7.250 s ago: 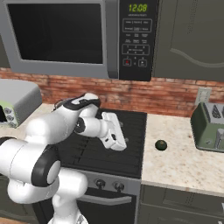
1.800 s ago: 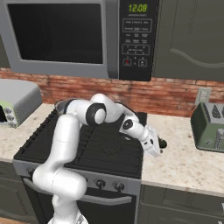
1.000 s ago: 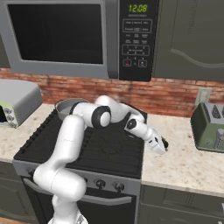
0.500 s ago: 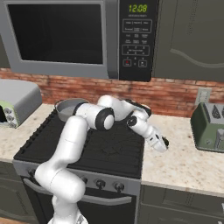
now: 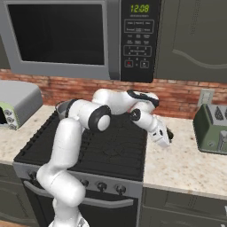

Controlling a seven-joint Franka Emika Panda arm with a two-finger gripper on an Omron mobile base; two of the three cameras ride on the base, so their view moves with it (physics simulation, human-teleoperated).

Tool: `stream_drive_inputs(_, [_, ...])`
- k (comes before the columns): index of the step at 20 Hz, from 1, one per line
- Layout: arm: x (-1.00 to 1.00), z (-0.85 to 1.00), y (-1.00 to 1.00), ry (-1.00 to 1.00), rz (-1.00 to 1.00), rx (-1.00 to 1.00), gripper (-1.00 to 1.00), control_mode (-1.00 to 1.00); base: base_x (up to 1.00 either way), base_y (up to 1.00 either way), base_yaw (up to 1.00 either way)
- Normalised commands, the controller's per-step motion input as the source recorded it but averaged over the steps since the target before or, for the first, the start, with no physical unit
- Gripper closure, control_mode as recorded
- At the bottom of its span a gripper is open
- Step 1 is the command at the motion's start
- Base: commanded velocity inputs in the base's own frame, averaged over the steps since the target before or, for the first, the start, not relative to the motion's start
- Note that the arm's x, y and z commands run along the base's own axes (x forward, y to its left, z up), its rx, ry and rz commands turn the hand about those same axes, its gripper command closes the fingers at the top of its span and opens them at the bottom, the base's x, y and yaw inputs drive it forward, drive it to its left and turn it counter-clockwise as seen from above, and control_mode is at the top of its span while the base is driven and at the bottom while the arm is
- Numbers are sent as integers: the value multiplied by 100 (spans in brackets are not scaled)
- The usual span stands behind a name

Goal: Turn on the burner for the pot on the stove. Wait thirty seconds for the pot to heat up. Then add the squash to the pot.

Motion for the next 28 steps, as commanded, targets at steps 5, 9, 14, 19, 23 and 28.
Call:
stream_drive_inputs(5, [-53, 13, 3, -28, 17, 31, 100, -100, 0, 0, 0])
stream_drive_inputs(9, [-11, 8, 5, -30, 28, 20, 100, -100, 0, 0, 0])
stream_drive_inputs(14, [7, 58, 1, -36, 36, 0, 100, -100, 0, 0, 0])
stream_drive_inputs(19, [13, 59, 0, -31, 41, 1, 100, -100, 0, 0, 0])
stream_drive_inputs(23, [5, 14, 12, -13, 42, 12, 100, -100, 0, 0, 0])
stream_drive_inputs(28, [0, -16, 81, -15, 34, 4, 100, -100, 0, 0, 0])
